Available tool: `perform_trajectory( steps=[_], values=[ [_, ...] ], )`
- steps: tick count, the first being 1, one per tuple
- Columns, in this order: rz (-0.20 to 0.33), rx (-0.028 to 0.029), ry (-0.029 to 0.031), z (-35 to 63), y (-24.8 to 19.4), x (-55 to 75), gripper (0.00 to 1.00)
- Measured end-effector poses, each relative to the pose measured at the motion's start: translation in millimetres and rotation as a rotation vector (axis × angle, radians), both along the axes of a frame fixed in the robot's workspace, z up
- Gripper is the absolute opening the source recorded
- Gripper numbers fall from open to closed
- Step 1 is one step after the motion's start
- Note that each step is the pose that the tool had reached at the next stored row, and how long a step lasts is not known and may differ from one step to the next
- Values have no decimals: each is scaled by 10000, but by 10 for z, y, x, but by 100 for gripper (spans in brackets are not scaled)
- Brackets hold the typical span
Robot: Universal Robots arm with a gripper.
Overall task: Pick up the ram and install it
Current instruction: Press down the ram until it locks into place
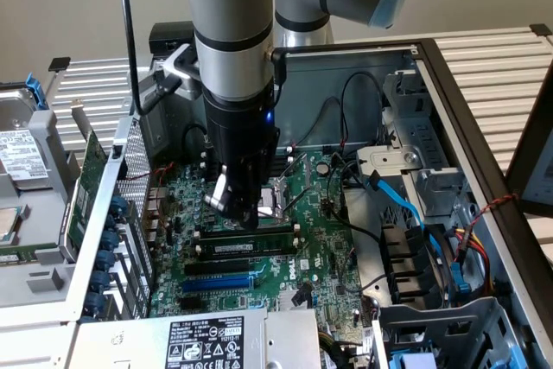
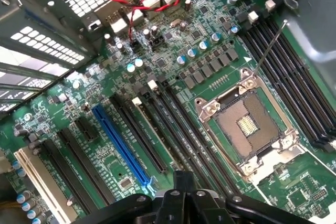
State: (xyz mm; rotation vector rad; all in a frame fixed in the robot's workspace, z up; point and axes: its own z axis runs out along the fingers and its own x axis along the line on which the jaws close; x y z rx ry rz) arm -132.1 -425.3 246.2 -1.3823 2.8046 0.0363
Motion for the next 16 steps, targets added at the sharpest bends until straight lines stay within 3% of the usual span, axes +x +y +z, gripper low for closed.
perform_trajectory(
  steps=[16],
  values=[
    [-2430, 1, -1, -1, 0, 0, 11]
  ],
)
